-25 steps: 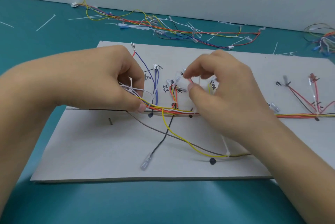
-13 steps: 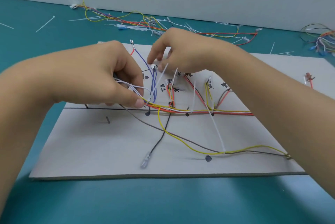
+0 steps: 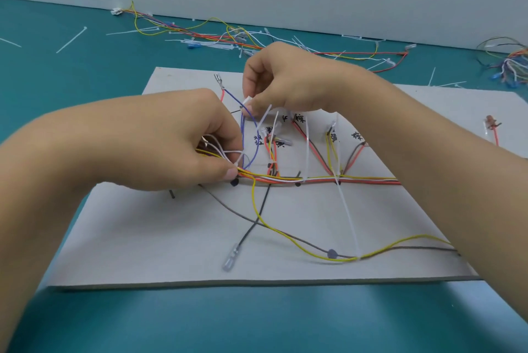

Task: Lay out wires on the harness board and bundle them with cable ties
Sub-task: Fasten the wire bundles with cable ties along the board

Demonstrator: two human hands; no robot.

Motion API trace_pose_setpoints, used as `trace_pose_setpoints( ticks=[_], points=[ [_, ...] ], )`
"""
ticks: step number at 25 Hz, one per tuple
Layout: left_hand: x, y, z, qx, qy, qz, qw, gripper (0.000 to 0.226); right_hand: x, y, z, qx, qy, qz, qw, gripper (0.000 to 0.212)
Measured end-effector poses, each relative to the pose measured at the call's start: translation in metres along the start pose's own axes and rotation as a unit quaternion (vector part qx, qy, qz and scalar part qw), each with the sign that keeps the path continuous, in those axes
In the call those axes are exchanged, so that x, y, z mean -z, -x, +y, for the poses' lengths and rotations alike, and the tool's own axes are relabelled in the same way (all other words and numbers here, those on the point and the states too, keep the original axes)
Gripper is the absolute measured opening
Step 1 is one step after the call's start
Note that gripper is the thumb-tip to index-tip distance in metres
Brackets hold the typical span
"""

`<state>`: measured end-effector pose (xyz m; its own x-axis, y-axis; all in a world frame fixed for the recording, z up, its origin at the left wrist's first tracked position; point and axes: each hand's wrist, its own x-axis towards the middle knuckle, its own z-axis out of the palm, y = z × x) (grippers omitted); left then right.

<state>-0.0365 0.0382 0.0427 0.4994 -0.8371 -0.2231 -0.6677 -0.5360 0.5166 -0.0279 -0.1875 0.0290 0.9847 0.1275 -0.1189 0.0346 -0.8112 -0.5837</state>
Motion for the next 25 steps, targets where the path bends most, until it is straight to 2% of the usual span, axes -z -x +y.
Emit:
trace_pose_setpoints(
  ticks=[5,7,10,13,14,18,21,25],
  points=[
    [0.004,-0.002,-0.006,-0.028,0.049,0.002,0.998,0.020,0.014,0.019,-0.014,0.022,-0.161,0.039,0.986,0.021],
    [0.004,-0.004,-0.007,-0.039,0.061,0.007,0.997,0.026,0.016,0.033,-0.021,0.021,-0.128,0.066,0.989,0.021],
    [0.004,-0.003,-0.007,-0.036,0.054,0.011,0.998,0.039,0.012,0.064,-0.022,0.008,0.006,0.140,0.990,0.033],
    [0.000,-0.004,-0.006,-0.045,0.027,0.027,0.998,0.029,0.007,0.103,-0.015,0.040,0.007,0.259,0.965,0.030],
    [-0.001,-0.004,-0.004,-0.047,0.018,0.034,0.998,0.026,0.004,0.111,-0.012,0.042,-0.001,0.252,0.967,0.028],
    [-0.004,-0.005,-0.003,-0.040,0.012,0.052,0.998,0.024,-0.029,0.113,-0.012,0.037,0.037,0.107,0.993,0.040],
    [-0.003,-0.006,-0.004,-0.037,0.025,0.046,0.998,0.031,-0.037,0.113,-0.013,0.060,0.090,0.094,0.990,0.046],
    [-0.001,-0.005,-0.002,-0.035,0.017,0.051,0.998,0.030,-0.034,0.114,-0.012,0.016,0.041,0.046,0.998,0.042]
  ],
)
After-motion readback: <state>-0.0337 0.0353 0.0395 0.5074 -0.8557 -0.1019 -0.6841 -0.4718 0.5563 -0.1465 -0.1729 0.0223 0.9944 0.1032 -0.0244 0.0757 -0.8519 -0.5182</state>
